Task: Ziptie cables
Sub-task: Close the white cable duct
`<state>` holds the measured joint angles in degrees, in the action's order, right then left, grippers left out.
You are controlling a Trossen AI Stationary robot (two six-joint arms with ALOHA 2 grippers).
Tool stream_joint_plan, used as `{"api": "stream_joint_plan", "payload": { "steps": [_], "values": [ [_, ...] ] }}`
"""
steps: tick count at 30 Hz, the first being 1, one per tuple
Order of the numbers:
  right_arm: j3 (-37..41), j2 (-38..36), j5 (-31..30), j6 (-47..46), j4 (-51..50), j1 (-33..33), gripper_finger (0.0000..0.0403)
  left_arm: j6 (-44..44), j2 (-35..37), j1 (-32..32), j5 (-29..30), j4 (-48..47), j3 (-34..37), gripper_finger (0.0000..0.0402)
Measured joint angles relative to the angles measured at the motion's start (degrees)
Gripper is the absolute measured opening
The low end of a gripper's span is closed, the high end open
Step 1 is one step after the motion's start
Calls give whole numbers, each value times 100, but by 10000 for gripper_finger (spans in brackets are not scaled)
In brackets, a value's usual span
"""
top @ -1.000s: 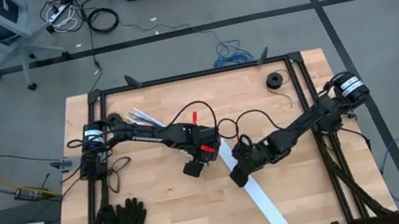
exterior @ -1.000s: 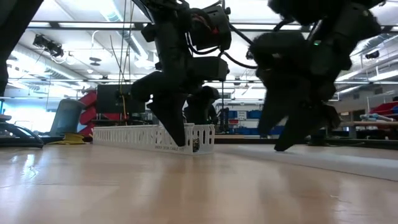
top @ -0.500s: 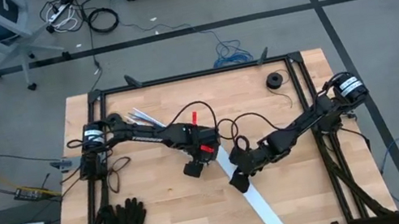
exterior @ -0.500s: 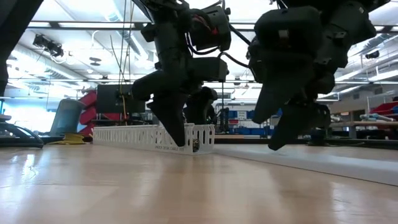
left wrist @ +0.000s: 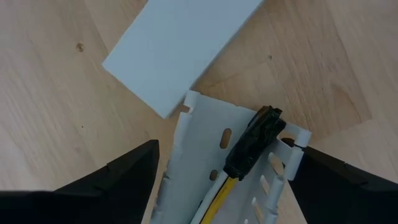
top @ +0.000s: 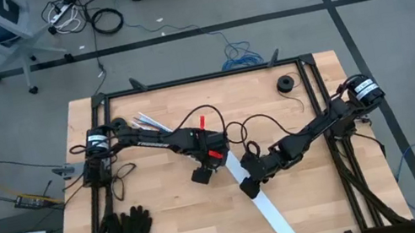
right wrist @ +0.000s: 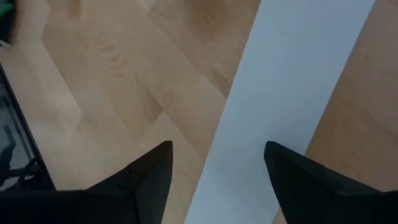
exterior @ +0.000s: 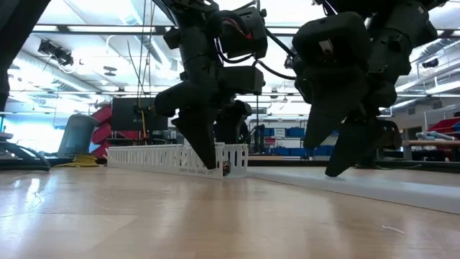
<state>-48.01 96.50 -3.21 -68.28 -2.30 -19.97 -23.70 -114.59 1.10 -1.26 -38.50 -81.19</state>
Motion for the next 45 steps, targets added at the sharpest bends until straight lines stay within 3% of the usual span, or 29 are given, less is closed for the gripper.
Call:
{"api": "stream_joint_plan", "payload": {
  "steps": [7, 16, 18, 22, 25, 29, 36, 40, 45],
  "values": [
    [4, -375, -86, -253, -26, -63, 221, 0, 0, 0, -2, 12, 0, 312],
    [2, -389, -292, 350, 1038, -421, 224, 0, 0, 1, -2, 34, 0, 312],
    [2, -424, -274, -104, 825, -394, 224, 0, 0, 2, -2, 27, 0, 312],
    [-440, -471, -737, -459, -515, -500, 222, -41, 0, 0, -2, 33, 0, 312],
    [-1201, -424, -1246, -615, -2037, -638, 224, -137, 0, 0, 13, 39, 0, 312],
    [-2254, -110, -1880, -717, -3343, -816, 226, -153, 0, 0, 116, 46, -2, 312],
    [-3552, 1259, -1445, -833, -5030, -816, 225, -133, 0, 0, 166, 31, -2, 312],
    [-4099, 1678, -1648, -1312, -6244, -839, 228, -124, 0, 0, 166, -27, -2, 312],
    [-4151, 1794, -1947, -1581, -6251, -892, 228, -46, 0, 0, 168, -36, -2, 312]
  ]
}}
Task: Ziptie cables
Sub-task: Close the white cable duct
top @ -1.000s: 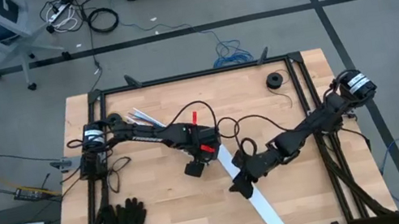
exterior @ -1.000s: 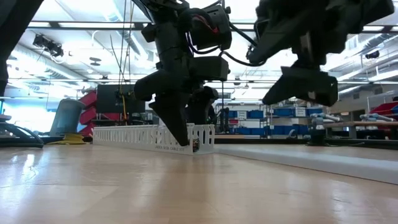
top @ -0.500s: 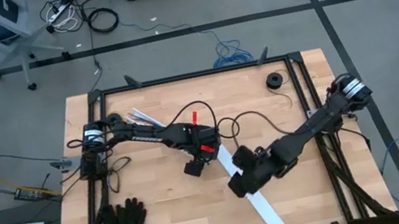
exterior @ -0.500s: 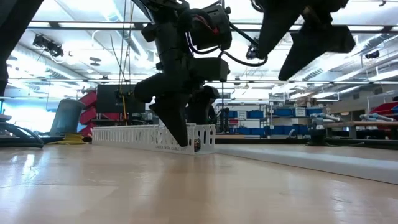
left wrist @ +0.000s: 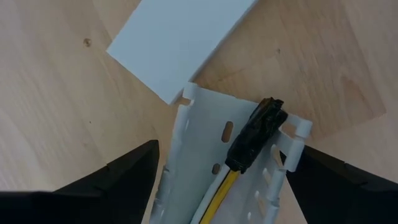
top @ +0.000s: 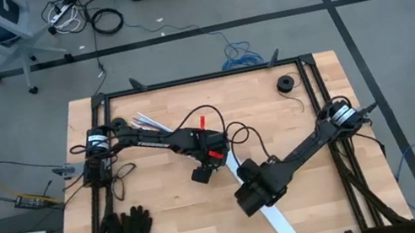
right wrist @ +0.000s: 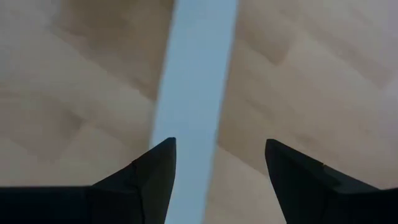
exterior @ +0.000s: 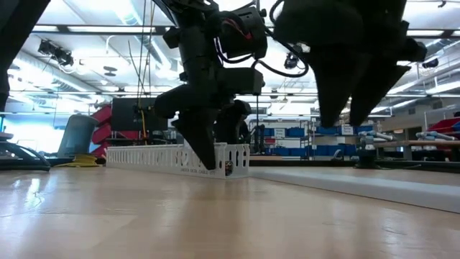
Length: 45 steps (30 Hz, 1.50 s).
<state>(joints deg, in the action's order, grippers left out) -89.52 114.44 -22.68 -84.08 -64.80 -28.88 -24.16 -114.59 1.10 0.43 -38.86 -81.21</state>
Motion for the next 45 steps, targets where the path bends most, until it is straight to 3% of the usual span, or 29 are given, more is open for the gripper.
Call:
{"api": "stream_joint_plan", "payload": {
  "steps": [6, 18, 25, 33, 39, 45],
  "values": [
    [37, -14, -10, 145, 669, 4, 227, 67, 0, 1, -1, 12, 0, 312],
    [37, -14, -113, 15, 685, 0, 240, 199, 0, 11, -1, -19, 0, 312],
    [37, -14, 451, 211, 709, -13, 243, 197, 0, 11, -2, -23, 0, 312],
    [213, -14, 547, 195, 784, -26, 297, 197, 0, 11, 0, -6, 0, 312],
    [906, -20, 795, 81, 1768, -25, 341, 199, 0, 11, -1, -10, 0, 312],
    [1110, -20, 556, -198, 1896, -24, 356, 199, 0, 11, 0, 14, 0, 312]
  ]
}}
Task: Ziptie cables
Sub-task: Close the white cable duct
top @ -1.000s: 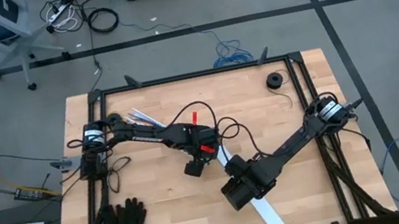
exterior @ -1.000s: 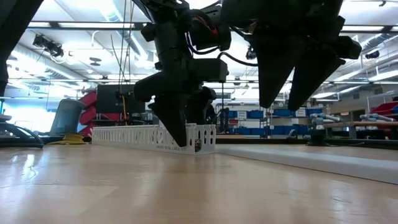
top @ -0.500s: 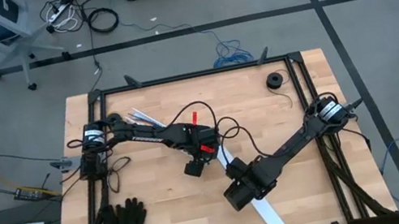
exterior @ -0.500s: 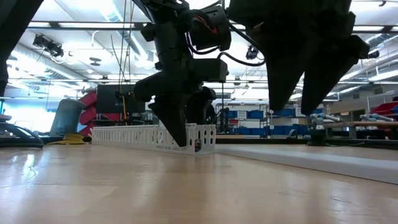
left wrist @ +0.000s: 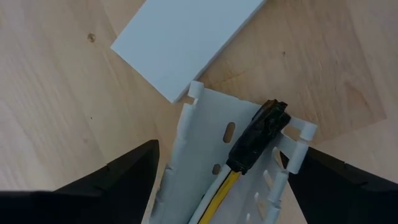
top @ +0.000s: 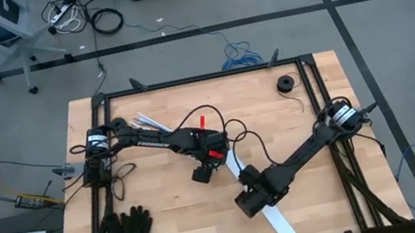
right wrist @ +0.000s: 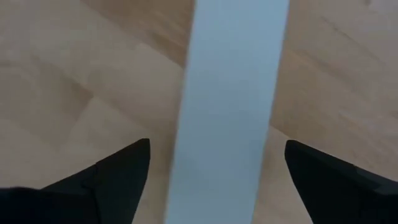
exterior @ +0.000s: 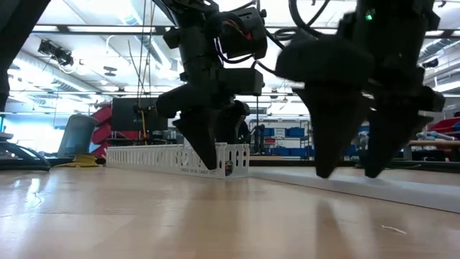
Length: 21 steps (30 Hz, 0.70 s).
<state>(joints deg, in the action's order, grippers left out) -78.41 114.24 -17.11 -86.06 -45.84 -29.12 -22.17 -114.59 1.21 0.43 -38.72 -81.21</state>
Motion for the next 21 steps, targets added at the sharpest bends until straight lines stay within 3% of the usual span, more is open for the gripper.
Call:
{"api": "stream_joint_plan", "payload": {
  "steps": [11, 21],
  "values": [
    [315, -22, 165, -133, 279, 3, 327, -4, 0, 0, 0, 60, 0, 312],
    [312, -20, 296, 36, 111, 4, 200, -17, 0, 2, 0, 197, 0, 312]
  ]
}}
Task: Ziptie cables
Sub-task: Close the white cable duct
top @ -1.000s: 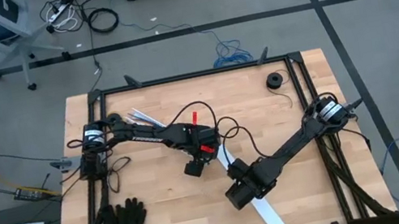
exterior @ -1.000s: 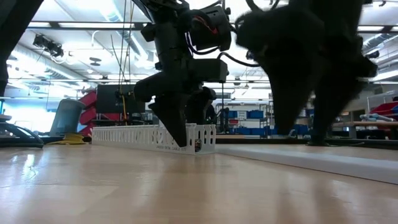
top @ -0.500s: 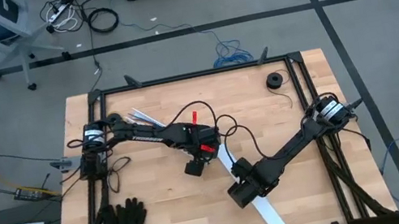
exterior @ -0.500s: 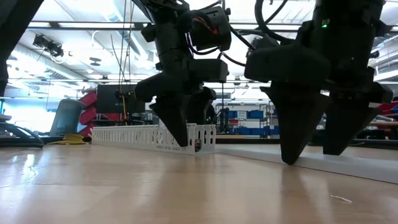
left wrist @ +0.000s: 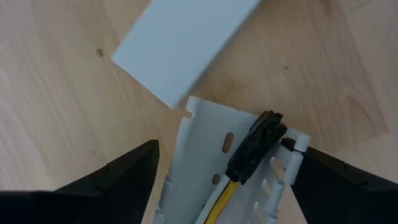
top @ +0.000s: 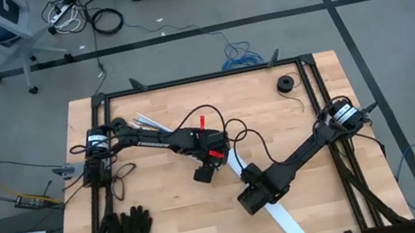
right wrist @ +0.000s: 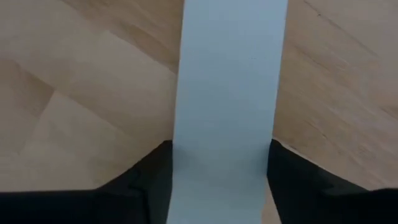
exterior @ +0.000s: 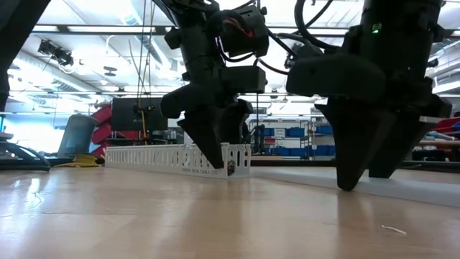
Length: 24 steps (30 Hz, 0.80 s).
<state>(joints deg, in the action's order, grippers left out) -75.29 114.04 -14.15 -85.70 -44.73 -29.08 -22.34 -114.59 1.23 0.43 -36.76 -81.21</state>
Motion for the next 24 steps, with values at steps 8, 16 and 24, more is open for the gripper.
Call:
{"api": "stream_joint_plan", "payload": {
  "steps": [8, 16, 24],
  "values": [
    [-2, 4, 4, 88, -8, 0, 214, -133, 0, 1, -7, -1, 0, 312],
    [3, 17, 19, 139, -1, -4, 227, -925, 0, 36, -267, -2, 0, 312],
    [3, 15, -94, 180, 6, -9, 205, -1311, 47, 38, -262, -2, 0, 305]
  ]
}}
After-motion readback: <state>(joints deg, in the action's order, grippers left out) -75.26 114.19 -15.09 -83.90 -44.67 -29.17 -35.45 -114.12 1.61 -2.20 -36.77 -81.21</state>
